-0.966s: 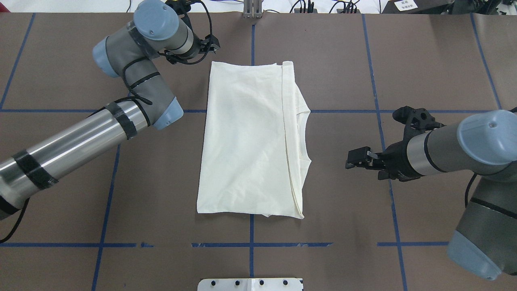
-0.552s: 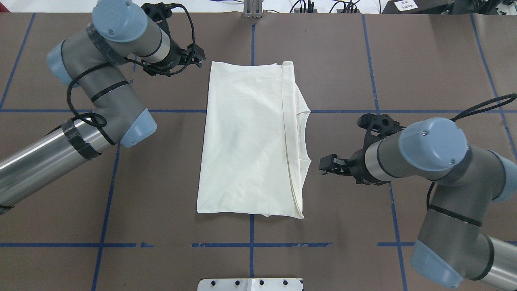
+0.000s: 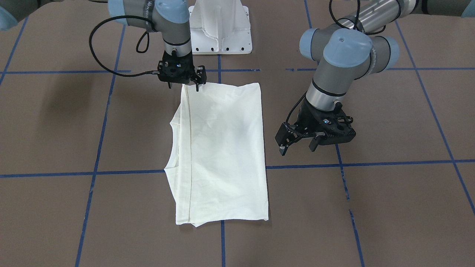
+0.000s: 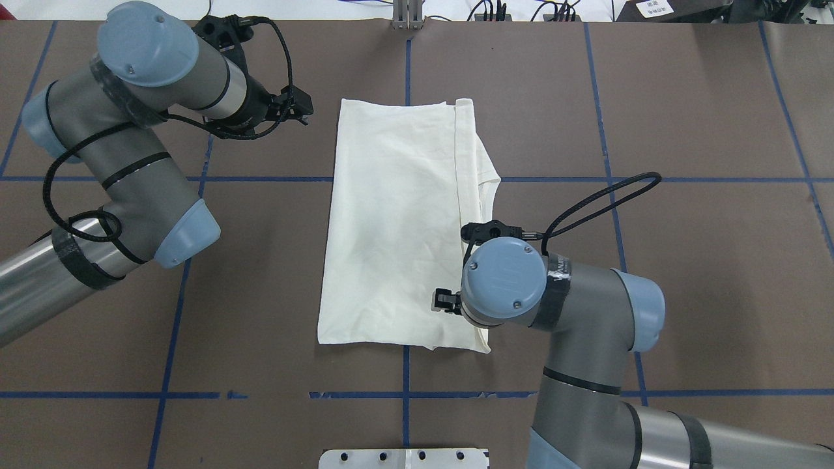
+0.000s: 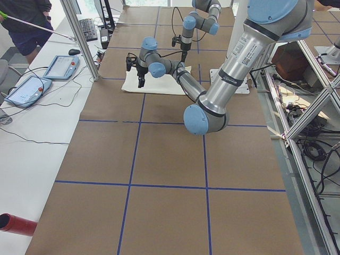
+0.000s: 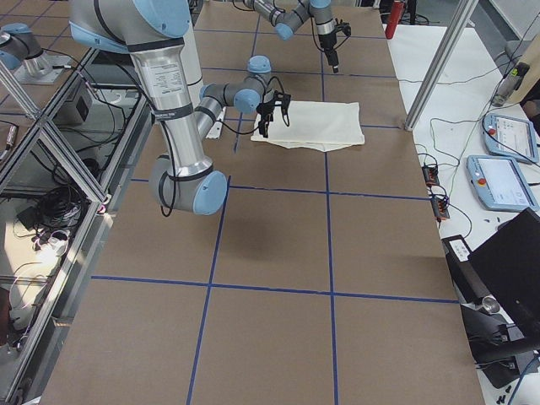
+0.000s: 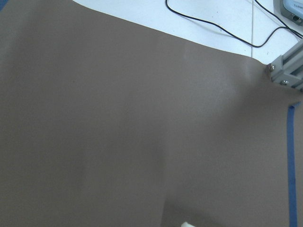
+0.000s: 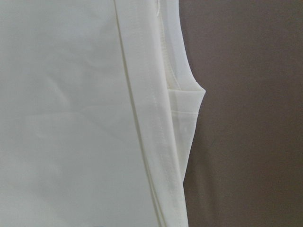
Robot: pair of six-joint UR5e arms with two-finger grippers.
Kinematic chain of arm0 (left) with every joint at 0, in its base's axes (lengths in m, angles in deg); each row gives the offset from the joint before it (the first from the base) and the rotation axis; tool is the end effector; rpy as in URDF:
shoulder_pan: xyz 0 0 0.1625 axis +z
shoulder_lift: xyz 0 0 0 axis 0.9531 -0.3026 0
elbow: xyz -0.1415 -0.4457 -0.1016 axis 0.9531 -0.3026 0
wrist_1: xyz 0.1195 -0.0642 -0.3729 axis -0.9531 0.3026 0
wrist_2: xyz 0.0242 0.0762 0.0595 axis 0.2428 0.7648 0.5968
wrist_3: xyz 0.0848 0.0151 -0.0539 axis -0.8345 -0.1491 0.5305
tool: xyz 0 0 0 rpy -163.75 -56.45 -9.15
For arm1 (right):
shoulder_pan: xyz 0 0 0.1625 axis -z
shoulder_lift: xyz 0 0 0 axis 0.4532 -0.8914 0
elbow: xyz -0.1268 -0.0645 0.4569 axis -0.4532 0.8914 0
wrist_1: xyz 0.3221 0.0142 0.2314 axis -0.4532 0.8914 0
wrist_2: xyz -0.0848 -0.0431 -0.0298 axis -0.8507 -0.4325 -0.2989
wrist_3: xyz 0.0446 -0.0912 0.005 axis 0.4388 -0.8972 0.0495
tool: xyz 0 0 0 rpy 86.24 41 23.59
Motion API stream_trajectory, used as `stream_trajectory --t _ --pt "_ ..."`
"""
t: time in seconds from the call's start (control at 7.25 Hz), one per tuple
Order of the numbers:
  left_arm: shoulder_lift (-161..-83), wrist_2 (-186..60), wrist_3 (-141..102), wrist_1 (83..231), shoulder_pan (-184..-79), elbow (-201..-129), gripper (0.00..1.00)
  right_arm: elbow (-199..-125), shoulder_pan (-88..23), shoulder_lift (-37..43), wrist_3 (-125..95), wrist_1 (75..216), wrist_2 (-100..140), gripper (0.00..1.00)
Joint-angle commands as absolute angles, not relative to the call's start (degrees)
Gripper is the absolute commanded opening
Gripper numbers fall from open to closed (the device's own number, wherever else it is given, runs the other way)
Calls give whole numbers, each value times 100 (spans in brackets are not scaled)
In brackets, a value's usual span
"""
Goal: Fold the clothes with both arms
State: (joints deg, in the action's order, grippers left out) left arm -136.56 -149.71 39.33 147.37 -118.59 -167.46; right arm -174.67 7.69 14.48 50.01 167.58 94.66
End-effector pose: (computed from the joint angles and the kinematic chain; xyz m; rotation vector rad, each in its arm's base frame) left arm 0.4120 -0.5762 0.3027 0.2412 0.9660 -0.3235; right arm -0.5702 -0.3262 0.3098 0.0384 -0.6904 0.1356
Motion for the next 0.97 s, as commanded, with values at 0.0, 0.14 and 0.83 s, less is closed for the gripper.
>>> stream_trajectory --t 0.0,0.14,0.83 --pt "-13636 -14985 3941 14736 -11836 -16777 100 -17127 840 1549 4653 16942 9476 100" --pt "-13636 -14985 3950 14744 -11792 -16768 100 -17127 840 1575 4434 17204 9511 100" --pt "-13610 -14985 3994 14762 -11739 -16794 100 -17065 814 1514 4099 17444 9687 100"
